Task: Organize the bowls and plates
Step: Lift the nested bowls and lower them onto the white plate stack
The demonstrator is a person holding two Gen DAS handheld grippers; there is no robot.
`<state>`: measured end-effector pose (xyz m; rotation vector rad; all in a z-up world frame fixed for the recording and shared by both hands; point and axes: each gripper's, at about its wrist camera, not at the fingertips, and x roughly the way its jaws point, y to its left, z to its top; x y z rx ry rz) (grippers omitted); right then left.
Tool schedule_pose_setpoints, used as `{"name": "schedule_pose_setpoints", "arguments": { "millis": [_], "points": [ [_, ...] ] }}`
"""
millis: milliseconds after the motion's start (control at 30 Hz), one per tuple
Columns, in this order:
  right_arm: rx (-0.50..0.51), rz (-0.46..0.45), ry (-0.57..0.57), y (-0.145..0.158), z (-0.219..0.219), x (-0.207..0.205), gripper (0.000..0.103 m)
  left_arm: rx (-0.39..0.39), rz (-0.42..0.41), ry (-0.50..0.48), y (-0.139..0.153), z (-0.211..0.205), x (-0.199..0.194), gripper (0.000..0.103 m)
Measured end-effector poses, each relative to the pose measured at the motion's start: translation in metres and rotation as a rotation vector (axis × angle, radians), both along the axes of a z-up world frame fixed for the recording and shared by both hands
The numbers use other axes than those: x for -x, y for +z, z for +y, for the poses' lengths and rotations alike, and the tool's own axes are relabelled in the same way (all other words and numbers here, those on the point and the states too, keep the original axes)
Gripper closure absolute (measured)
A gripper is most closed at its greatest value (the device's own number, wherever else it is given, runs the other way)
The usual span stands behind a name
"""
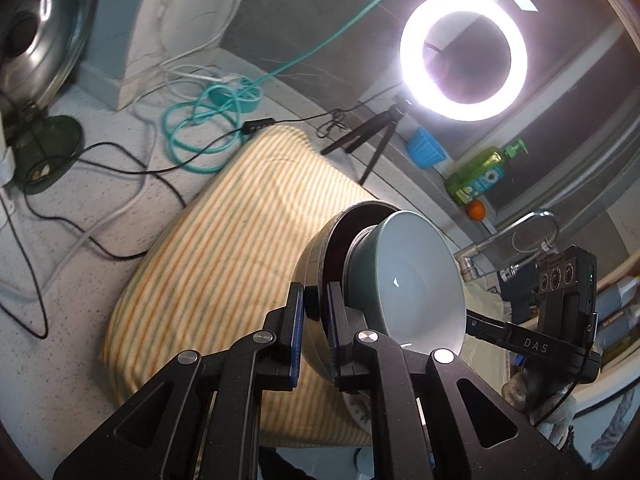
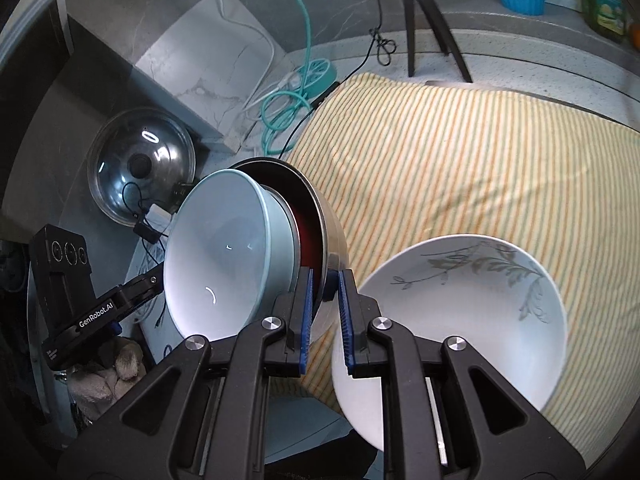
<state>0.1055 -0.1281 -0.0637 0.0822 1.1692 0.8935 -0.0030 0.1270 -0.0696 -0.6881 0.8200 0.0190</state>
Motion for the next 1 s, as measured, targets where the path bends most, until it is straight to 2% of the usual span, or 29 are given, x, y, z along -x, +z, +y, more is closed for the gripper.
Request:
{"name": "schedule_pose_setpoints", "arguments": {
  "millis": [333,600,1000],
  "points": [
    [-0.007,-0.008,-0.131,0.009,-0.059,-0.003,0.09,0.008,-0.019,-0.139,0.005,-0.039,-0.03,0.094],
    [0.018,0.006,-0.221,0.002,-0.101,-0.002,0.09,0.013,0.017,-0.241,-0.006,-0.072,-0.046,0.094],
    [0.045,0.052,-0.283,-0.02,-0.131,0.0,0.09,0.006,0.073,-0.308,-0.019,-0.098,-0.053,0.094]
  ]
}}
